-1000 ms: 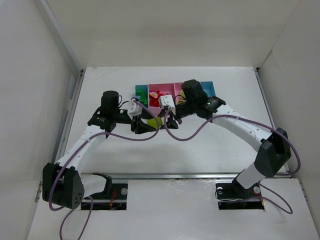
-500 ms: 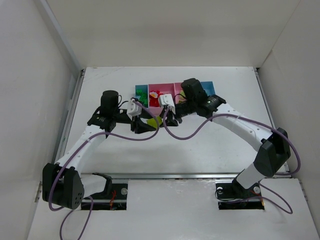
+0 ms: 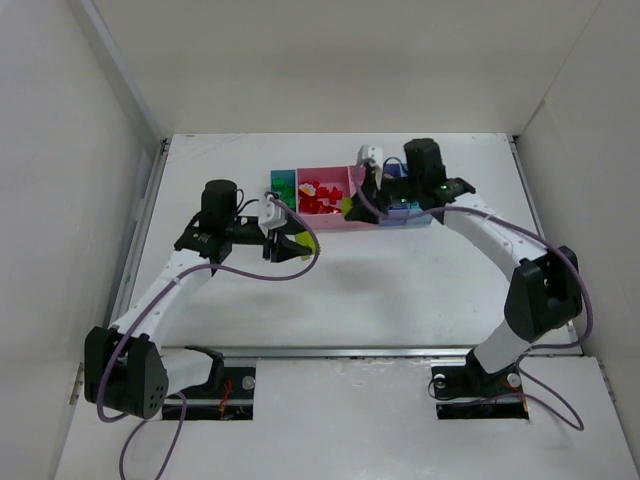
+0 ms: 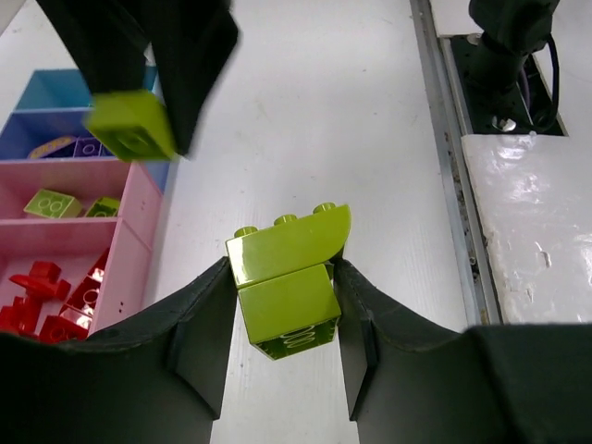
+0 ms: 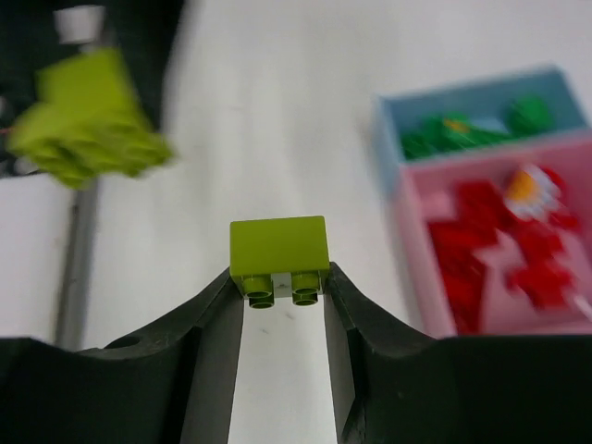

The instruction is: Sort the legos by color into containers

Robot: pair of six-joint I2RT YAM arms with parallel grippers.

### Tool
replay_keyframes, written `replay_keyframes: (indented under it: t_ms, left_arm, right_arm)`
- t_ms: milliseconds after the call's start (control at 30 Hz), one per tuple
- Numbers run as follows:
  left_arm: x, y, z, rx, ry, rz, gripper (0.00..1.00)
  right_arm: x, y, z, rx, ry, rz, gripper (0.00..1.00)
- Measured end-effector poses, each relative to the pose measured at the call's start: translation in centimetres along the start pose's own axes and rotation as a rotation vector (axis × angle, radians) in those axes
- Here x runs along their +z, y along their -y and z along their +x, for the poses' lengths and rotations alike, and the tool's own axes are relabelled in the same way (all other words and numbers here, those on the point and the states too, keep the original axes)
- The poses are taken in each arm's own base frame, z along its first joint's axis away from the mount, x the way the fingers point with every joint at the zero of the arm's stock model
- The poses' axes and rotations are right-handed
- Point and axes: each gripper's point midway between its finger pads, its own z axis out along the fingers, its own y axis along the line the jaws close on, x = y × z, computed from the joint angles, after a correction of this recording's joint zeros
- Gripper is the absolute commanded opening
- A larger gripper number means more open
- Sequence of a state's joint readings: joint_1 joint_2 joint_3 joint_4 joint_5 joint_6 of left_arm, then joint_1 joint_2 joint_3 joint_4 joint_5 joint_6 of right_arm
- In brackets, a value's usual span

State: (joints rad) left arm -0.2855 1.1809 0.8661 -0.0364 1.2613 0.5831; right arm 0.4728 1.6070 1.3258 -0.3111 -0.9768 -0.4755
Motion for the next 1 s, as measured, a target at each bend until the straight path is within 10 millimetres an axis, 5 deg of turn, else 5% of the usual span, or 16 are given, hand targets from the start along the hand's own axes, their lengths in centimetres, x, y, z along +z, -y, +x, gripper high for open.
replay_keyframes:
  t_ms: [133,367,467,567,600,700,900,1000]
  left_arm:
    - [-0.1,-0.7,0.5,-0.021,-0.025,-0.044,0.0]
    - [-0.3,-1.9,0.8,-0.039,-0.049,-0.118,0.0]
    - [-0.4,-2.2,0.9,-0.04,-0.053,-0.132,0.0]
    - [-0.4,-2.3,1.0,-0.043,-0.058,-0.142,0.0]
    - [-0.4,-2.3,1.0,-0.042,-0.058,-0.145,0.0]
    - [-0.5,-2.3,0.9,-0.035,-0.058,-0.151,0.0]
    - [-0.6,-2.2,1.0,-0.035,-0.06,-0.155,0.0]
    - [-0.6,-2.2,1.0,-0.033,-0.059,-0.156,0.0]
  right_arm:
    - [-3.0,5.8,1.5,0.118,-0.01,0.212,0.0]
    - [-2.2,13.2,3.5,0.315,-0.075,0.528,0.02]
    - [-2.6,17.6,5.5,0.383,-0.117,0.687,0.14]
    - [-2.8,20.5,7.6,0.443,-0.168,0.788,0.43]
    - [-2.9,21.1,8.5,0.462,-0.186,0.811,0.58]
    - [-3.2,21.2,10.6,0.513,-0.242,0.847,0.76]
    - [-3.6,20.5,10.7,0.486,-0.277,0.834,0.79]
    - [-4.2,18.4,9.5,0.392,-0.28,0.781,0.79]
